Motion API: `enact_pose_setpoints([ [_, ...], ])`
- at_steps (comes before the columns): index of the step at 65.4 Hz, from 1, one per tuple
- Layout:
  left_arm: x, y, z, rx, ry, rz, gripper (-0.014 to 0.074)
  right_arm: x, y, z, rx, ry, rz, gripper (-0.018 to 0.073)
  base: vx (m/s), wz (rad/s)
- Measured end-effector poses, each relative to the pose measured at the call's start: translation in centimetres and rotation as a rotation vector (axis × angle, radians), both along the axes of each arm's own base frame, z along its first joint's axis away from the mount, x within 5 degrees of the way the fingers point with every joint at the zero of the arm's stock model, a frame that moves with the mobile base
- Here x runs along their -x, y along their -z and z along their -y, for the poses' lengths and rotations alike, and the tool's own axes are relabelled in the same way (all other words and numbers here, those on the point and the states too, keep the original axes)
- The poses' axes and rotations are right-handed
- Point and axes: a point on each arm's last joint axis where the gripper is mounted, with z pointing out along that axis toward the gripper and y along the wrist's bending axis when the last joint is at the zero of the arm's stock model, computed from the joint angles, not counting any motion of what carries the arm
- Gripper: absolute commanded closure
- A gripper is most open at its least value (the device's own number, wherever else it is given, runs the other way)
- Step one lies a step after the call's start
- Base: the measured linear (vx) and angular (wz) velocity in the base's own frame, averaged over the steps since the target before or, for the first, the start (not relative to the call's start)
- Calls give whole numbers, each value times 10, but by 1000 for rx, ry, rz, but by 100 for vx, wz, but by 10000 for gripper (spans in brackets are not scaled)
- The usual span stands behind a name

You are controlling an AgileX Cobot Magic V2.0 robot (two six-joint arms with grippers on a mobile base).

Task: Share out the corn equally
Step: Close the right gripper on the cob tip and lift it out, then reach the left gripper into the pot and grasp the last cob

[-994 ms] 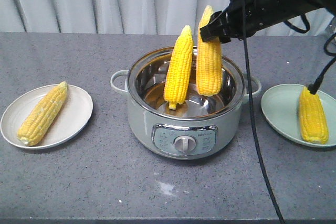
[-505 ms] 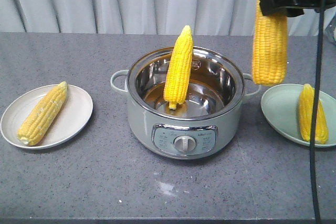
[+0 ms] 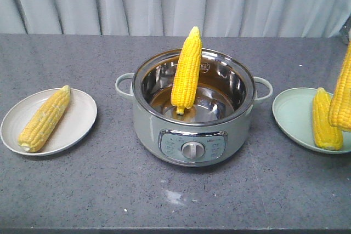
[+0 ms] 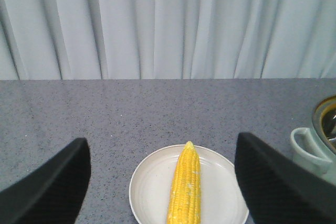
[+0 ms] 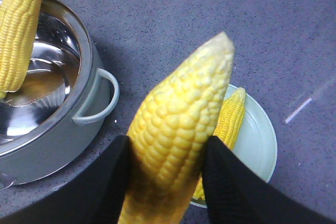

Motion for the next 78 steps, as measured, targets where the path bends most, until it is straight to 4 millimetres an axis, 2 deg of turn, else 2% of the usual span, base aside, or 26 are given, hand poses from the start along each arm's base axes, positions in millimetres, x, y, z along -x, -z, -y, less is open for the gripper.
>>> enact_pose_setpoints([
  [6, -9, 1, 5, -3, 29, -43, 59, 3, -1, -1, -6, -1, 10, 366, 0, 0],
  [14, -34, -2, 19, -30, 133, -139, 59, 3, -1, -2, -16, -4, 14, 366, 0, 0],
  [30, -112, -14, 60, -12, 400, -288, 59, 3, -1, -2, -26, -8, 15, 366, 0, 0],
  [36, -143, -12, 78, 0, 475, -338, 59, 3, -1, -3, -28, -9, 15, 366, 0, 0],
  [43, -171, -10, 101, -10, 539, -373, 59, 3, -1, -3, -28, -8, 15, 366, 0, 0],
  [56, -218, 6, 152, -18, 636, -439, 59, 3, -2, -3, -35, -11, 15, 366, 0, 0],
  [66, -241, 16, 188, -4, 685, -460, 59, 3, -2, -4, -48, -15, 17, 366, 0, 0],
  [78, -261, 39, 228, 4, 730, -503, 59, 3, -2, -5, -52, -17, 17, 366, 0, 0],
])
